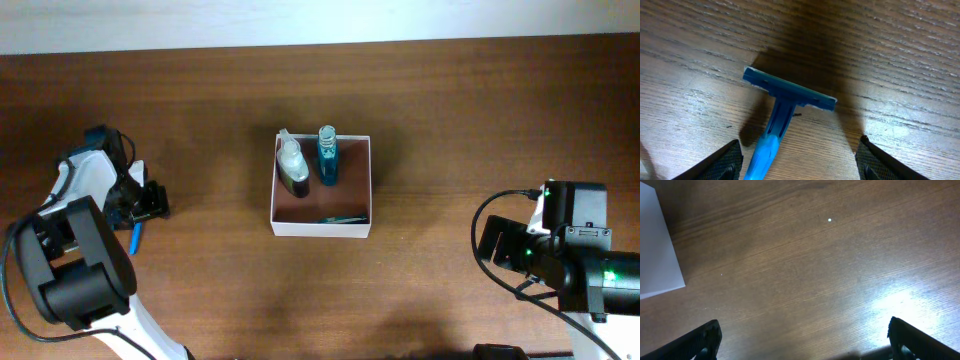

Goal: Pack container
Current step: 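Grasp the blue razor with the left gripper, then lay the blue razor in the front of the box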

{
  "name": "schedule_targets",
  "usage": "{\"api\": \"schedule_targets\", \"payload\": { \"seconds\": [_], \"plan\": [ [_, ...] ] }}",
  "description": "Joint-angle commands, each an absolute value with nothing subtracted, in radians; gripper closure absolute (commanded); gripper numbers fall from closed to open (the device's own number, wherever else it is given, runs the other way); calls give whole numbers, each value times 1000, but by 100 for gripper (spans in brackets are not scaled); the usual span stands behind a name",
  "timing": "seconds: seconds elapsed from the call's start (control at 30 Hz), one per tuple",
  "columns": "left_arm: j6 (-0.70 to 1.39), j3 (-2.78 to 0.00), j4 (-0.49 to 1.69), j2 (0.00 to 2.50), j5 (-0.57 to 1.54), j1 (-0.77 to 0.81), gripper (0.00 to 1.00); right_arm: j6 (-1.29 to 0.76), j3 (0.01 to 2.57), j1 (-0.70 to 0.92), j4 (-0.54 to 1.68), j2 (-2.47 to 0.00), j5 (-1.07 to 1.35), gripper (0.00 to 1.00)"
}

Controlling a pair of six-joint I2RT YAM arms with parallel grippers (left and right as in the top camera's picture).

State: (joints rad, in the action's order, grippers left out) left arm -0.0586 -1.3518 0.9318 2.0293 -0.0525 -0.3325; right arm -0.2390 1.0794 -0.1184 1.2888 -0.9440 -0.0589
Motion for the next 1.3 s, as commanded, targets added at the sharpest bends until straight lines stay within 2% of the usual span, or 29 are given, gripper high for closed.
{"api": "schedule_targets", "payload": {
  "seconds": [0.0, 0.1, 0.2, 0.27, 0.3, 0.57, 0.8, 0.93, 1.13, 1.27],
  "plan": [
    [-49, -1320, 908, 2060, -56, -337, 26, -241, 1076, -127, 1286, -944, -57, 1],
    [-49, -1310, 905, 2061, -56, -337, 29, -241, 1076, -127, 1286, -944, -57, 1],
    [-49, -1310, 910, 2061, -56, -337, 49, -241, 1076, -127, 1287, -944, -56, 1],
    [-49, -1310, 918, 2061, -55, -337, 70, -241, 1076, -127, 1287, -944, -57, 1],
    [-49, -1310, 921, 2061, -55, -337, 76, -241, 1076, -127, 1287, -944, -57, 1],
    [-36, -1310, 929, 2061, -41, -337, 100, -241, 1076, -127, 1287, -944, -57, 2],
    [-36, -1375, 990, 2022, 34, -327, 100, -241, 1076, -127, 1287, -944, -57, 1],
    [-38, -1438, 1034, 1892, 84, -271, 99, -241, 1076, -127, 1287, -944, -57, 1],
    [-114, -1445, 1014, 1602, 83, -48, 100, -241, 1076, -127, 1287, -944, -56, 1],
    [-254, -1445, 964, 1470, 83, 183, 99, -241, 1076, -127, 1287, -944, -56, 1]
  ]
}}
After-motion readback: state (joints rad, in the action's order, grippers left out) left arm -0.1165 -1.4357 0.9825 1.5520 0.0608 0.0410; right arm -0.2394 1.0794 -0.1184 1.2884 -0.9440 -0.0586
